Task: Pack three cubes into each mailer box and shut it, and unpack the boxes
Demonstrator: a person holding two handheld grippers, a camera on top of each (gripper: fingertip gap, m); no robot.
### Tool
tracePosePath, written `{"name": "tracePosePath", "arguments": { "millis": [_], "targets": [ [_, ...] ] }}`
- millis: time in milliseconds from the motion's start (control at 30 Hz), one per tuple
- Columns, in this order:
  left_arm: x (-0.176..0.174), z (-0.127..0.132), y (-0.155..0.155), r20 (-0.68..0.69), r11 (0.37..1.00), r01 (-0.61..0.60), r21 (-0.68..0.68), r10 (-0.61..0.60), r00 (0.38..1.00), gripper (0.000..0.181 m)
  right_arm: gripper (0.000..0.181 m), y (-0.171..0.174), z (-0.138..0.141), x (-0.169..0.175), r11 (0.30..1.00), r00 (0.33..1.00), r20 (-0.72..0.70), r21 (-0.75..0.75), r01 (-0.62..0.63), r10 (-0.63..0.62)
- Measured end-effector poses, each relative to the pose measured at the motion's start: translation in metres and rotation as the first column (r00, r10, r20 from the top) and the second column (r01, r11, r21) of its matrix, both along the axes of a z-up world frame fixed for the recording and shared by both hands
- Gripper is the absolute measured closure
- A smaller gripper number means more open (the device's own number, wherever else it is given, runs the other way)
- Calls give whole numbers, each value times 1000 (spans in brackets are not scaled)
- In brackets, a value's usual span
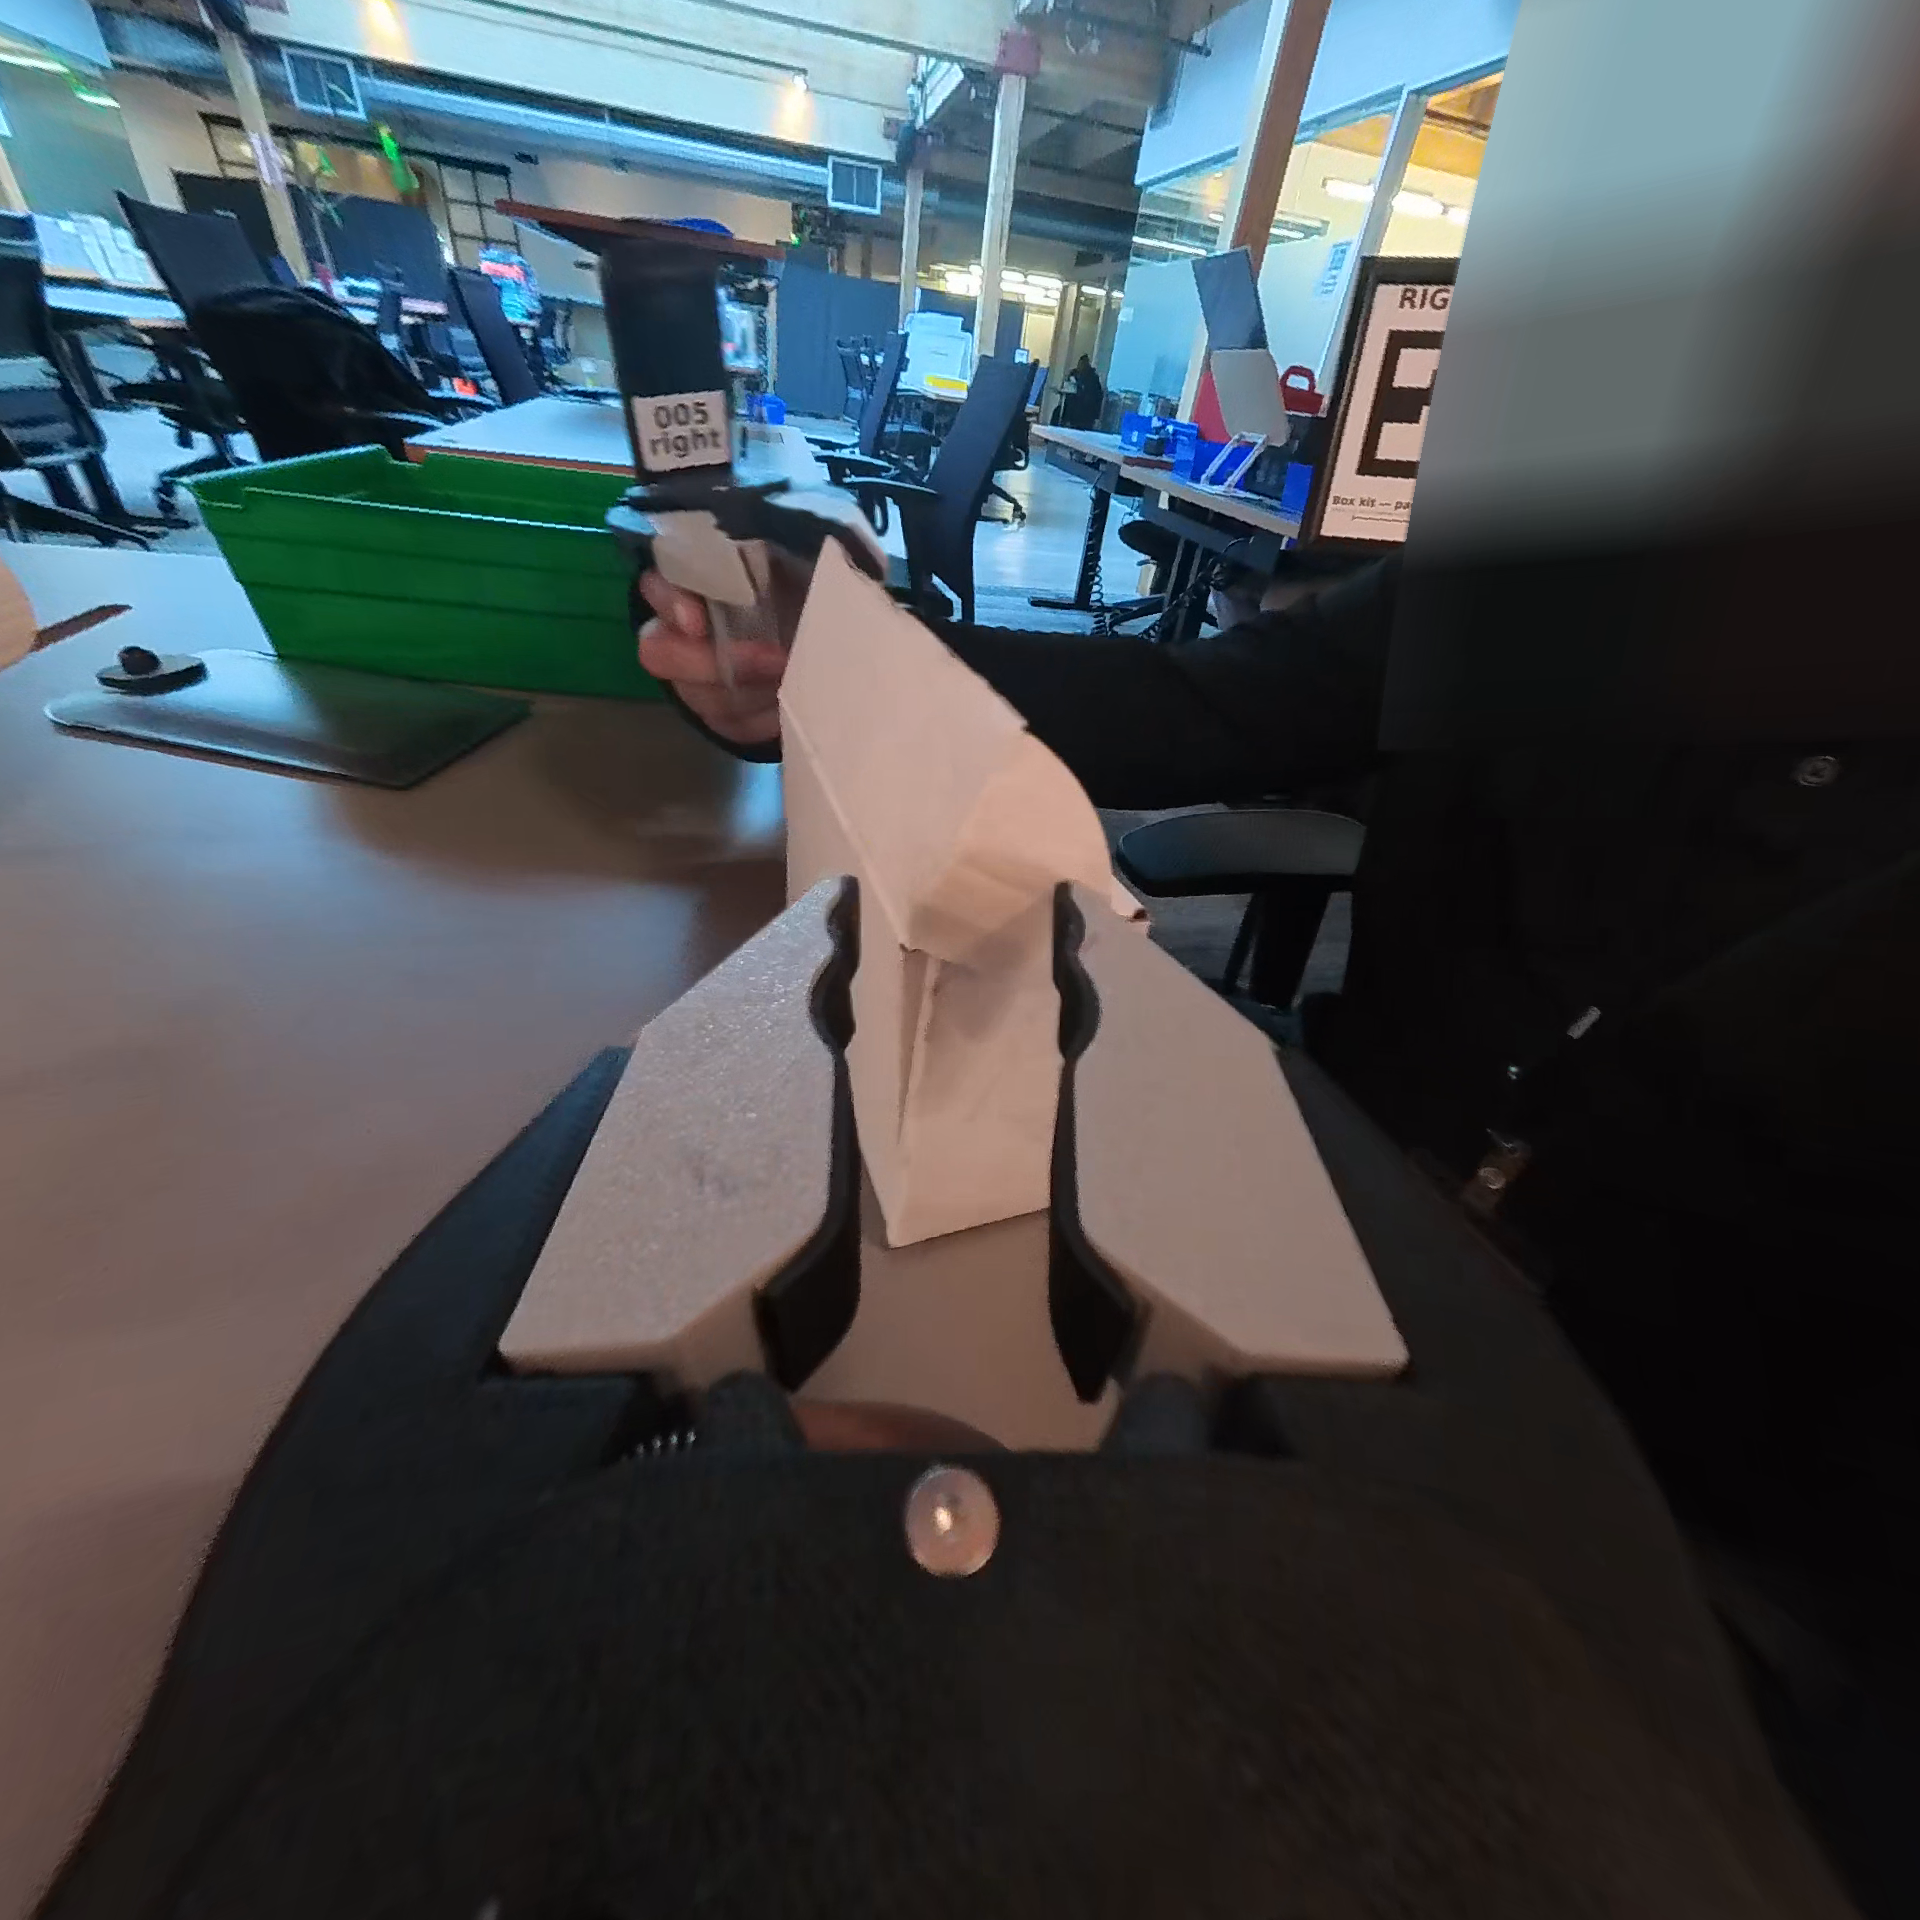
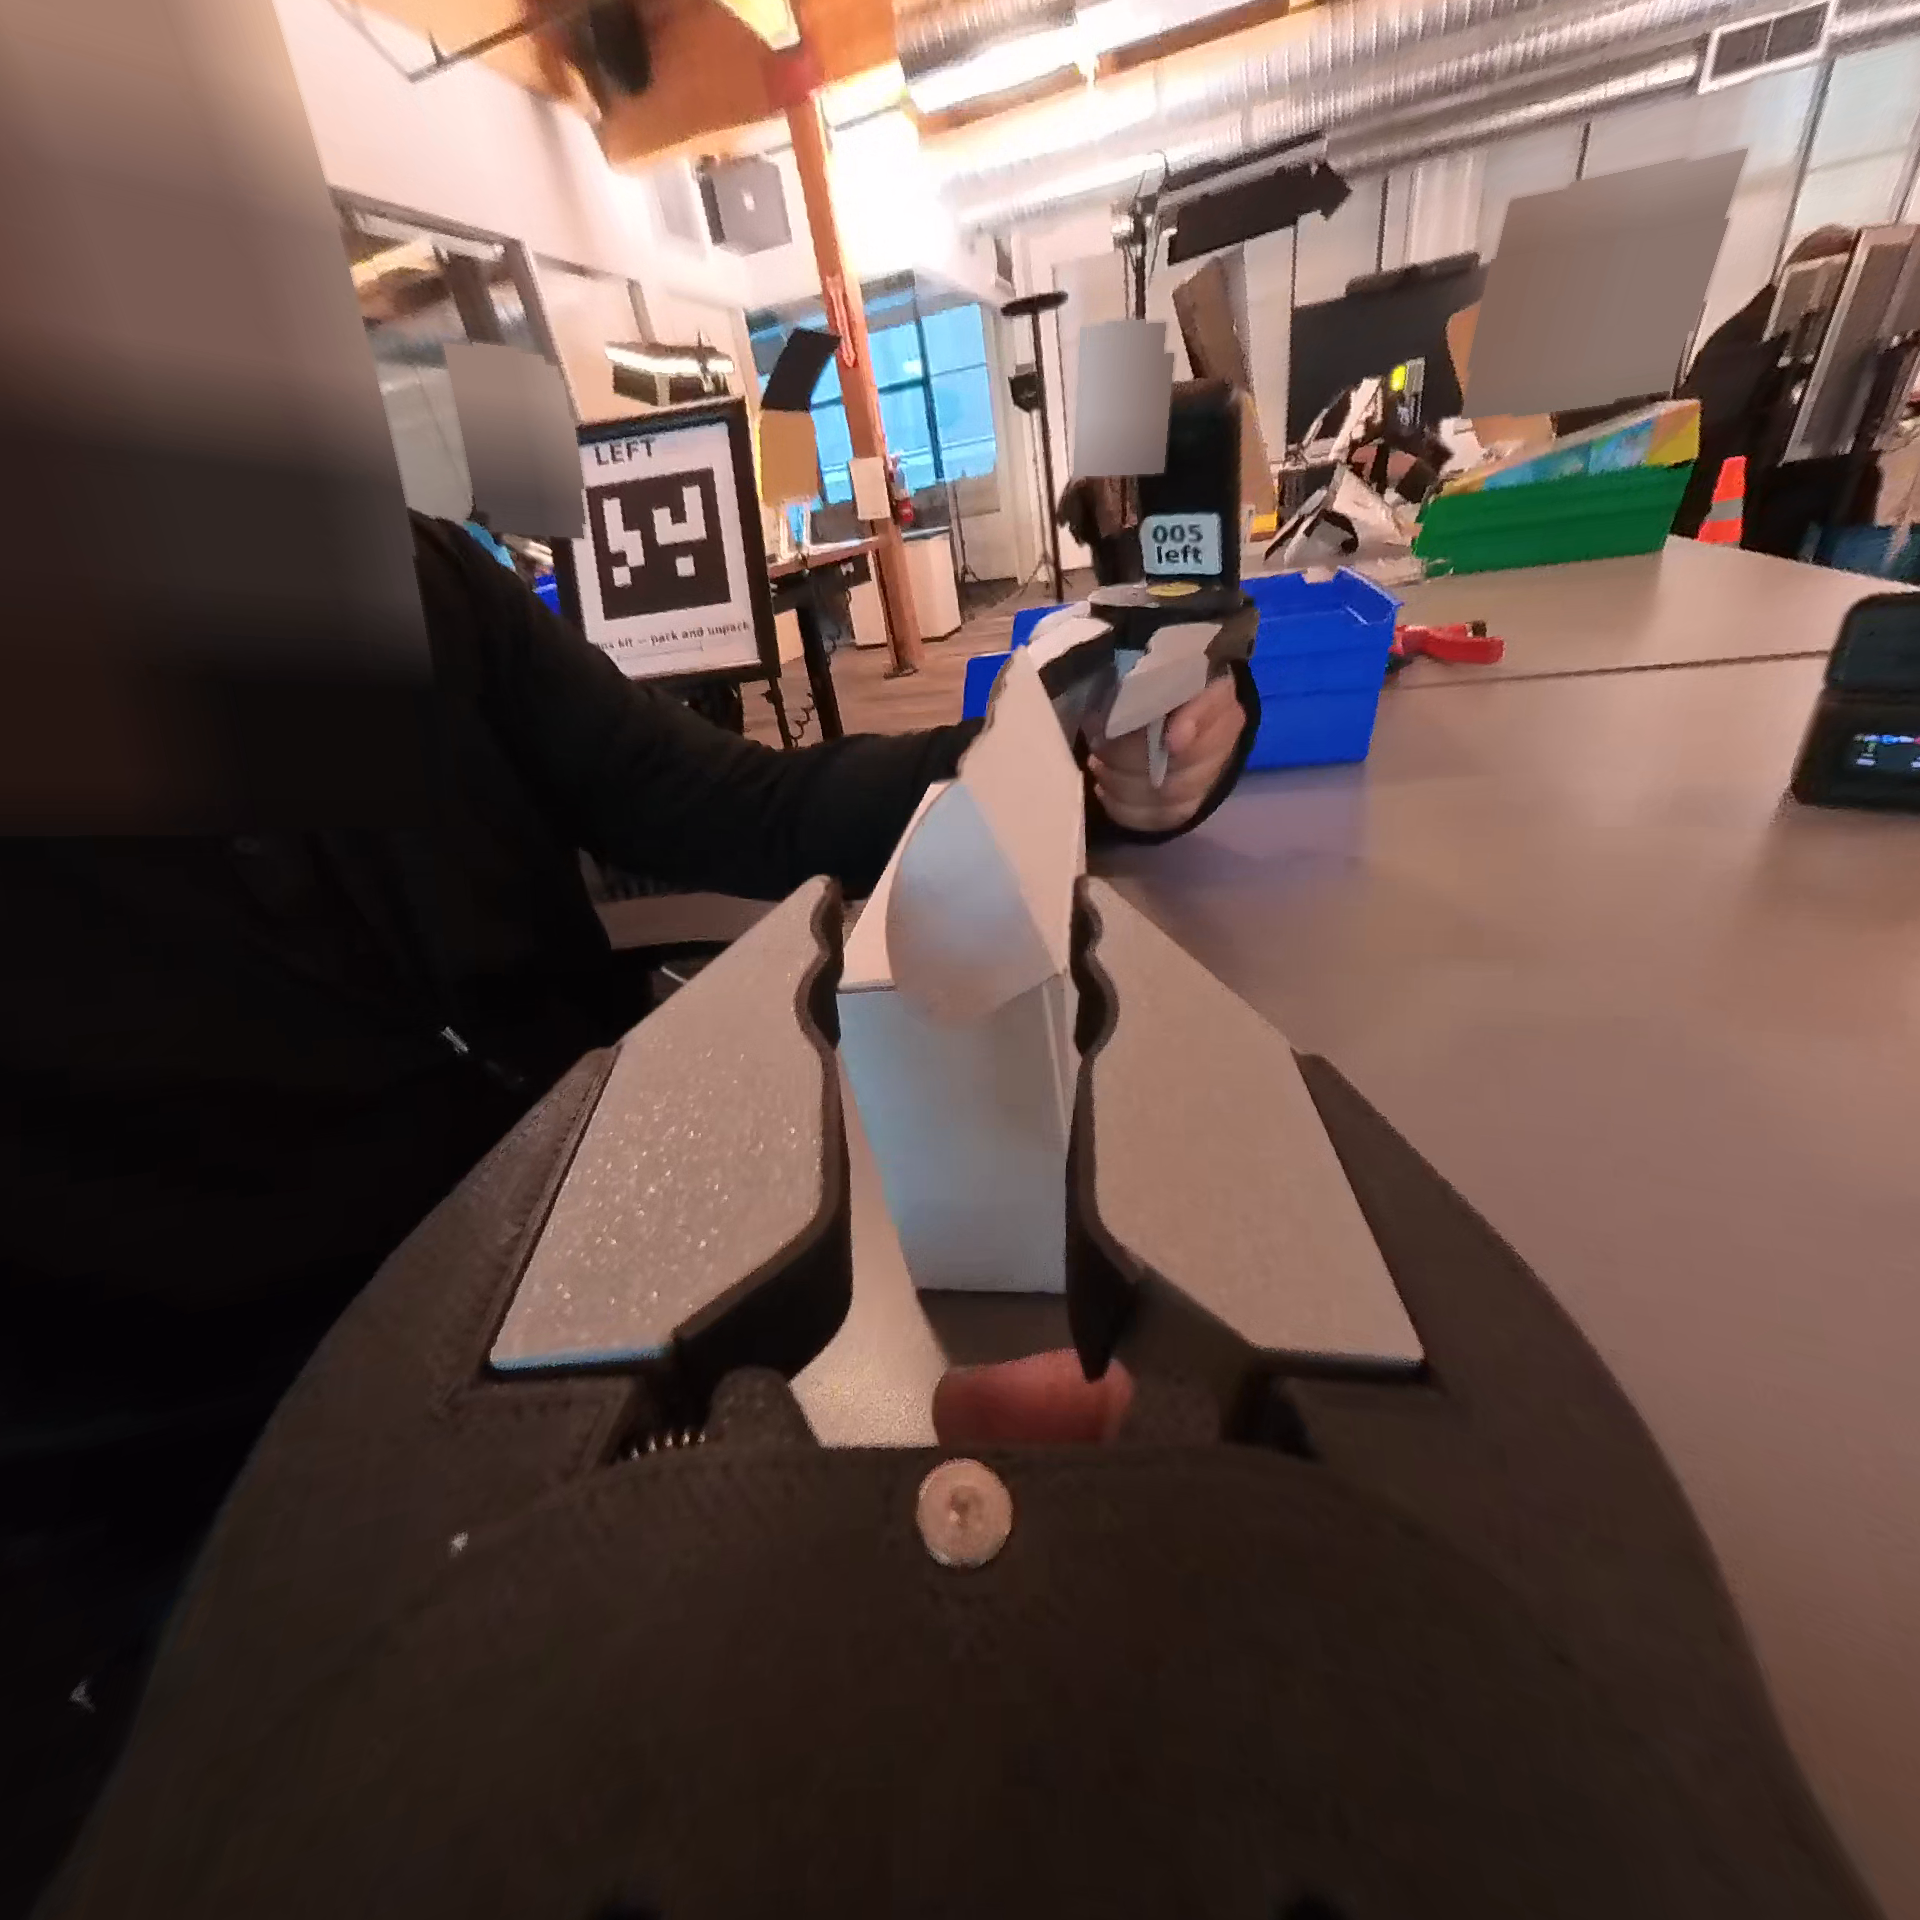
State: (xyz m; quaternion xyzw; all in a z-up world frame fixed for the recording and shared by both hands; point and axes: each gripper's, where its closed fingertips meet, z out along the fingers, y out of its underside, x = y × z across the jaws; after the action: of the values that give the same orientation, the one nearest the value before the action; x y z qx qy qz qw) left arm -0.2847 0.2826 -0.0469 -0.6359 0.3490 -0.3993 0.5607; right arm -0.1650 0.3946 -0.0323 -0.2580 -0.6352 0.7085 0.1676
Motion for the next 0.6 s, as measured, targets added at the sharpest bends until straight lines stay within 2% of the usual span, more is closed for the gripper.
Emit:
{"name": "tracePosePath", "arguments": {
  "millis": [333, 600],
  "targets": [
    [17, 3, -14, 10, 990, 144, -9, -144, 990, 141, 139, -19, -4, -4, 988, 990, 11, 49, -144, 144],
    [16, -3, -12, -21, 988, 150, -42, -151, 988, 138, 145, -3, 1, -4, 977, 977, 0, -13, -214, 214]
  ]
}}
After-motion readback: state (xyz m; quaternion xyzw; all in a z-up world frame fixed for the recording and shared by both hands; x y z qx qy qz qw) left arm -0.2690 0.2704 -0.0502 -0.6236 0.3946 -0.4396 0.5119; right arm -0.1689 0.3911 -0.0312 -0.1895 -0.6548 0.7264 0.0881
